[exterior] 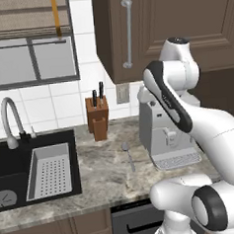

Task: Take the fork and place it on the left side of the plate. Then take the spoon and place it on the right side of the plate. Make sure they're directly next to the plate.

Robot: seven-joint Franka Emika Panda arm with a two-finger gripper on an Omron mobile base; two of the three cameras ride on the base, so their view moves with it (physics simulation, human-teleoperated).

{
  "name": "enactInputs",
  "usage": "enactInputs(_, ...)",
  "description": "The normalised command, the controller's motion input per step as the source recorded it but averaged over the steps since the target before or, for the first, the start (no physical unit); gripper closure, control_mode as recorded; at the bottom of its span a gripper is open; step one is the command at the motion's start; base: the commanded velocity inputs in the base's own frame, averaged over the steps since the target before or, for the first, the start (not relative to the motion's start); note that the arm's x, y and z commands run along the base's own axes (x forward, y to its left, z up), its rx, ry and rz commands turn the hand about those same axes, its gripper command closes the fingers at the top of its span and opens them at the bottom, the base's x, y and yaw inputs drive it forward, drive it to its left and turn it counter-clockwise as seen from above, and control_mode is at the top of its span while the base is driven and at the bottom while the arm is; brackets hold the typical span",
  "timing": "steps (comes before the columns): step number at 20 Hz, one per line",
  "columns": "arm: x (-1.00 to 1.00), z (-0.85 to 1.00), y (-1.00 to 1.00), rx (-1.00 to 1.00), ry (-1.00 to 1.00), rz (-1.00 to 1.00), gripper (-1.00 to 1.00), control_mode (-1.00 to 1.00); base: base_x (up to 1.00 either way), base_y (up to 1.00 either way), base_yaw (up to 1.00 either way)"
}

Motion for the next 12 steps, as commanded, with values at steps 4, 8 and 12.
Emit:
enactInputs(4, -0.14, -0.06, 0.06, 0.00, 0.00, 0.00, -1.00, -1.00, 0.00, 0.00, 0.00)
enactInputs(8, -0.31, -0.38, 0.43, -0.01, 0.01, 0.00, -1.00, -1.00, 0.00, 0.00, 0.00)
enactInputs(12, -0.25, -0.54, 0.58, -0.04, 0.07, 0.00, -1.00, -1.00, 0.00, 0.00, 0.00)
